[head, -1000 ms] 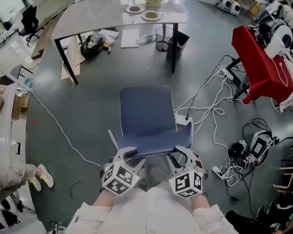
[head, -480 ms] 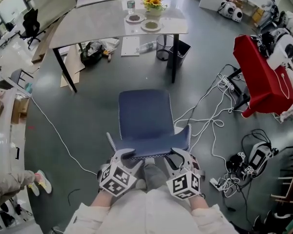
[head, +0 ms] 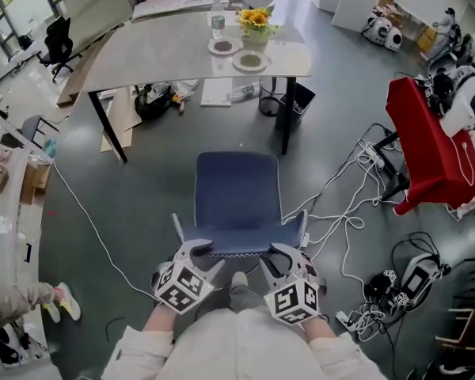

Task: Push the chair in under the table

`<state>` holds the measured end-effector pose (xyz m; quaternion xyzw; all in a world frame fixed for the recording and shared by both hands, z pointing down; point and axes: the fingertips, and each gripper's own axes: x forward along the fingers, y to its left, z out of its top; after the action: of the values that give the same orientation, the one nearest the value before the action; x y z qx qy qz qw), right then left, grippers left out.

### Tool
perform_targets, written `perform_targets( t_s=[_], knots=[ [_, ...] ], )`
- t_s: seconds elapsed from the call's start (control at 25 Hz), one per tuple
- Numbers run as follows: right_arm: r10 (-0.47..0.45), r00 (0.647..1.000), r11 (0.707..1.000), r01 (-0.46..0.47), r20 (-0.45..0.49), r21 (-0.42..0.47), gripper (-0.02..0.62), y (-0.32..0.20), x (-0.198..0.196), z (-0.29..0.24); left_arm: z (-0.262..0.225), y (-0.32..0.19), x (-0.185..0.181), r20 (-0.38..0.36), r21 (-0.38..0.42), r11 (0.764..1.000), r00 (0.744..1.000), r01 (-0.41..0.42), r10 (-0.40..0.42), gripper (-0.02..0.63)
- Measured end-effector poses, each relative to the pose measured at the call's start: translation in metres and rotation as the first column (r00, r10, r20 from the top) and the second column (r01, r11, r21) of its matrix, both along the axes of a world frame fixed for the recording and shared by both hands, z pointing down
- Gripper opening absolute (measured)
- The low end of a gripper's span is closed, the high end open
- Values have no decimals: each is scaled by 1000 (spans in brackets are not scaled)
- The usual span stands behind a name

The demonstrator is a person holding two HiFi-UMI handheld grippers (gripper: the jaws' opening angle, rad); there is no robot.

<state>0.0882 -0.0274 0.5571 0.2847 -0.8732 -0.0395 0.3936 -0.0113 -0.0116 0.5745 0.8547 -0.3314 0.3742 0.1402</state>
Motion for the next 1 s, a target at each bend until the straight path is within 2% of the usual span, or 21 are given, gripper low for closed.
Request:
perform_targets(
  t_s=[0.56,1.0],
  knots=[
    [-19,1000,999,18,18,29,126,-90,4,-1,-1,-88,3,-7,51,997,998,56,-56,189],
    [3,1000,999,-4,30,36,126,-159,-15,-4,-3,-159,-17,-6,69,996,999,51,-51,196]
  ],
)
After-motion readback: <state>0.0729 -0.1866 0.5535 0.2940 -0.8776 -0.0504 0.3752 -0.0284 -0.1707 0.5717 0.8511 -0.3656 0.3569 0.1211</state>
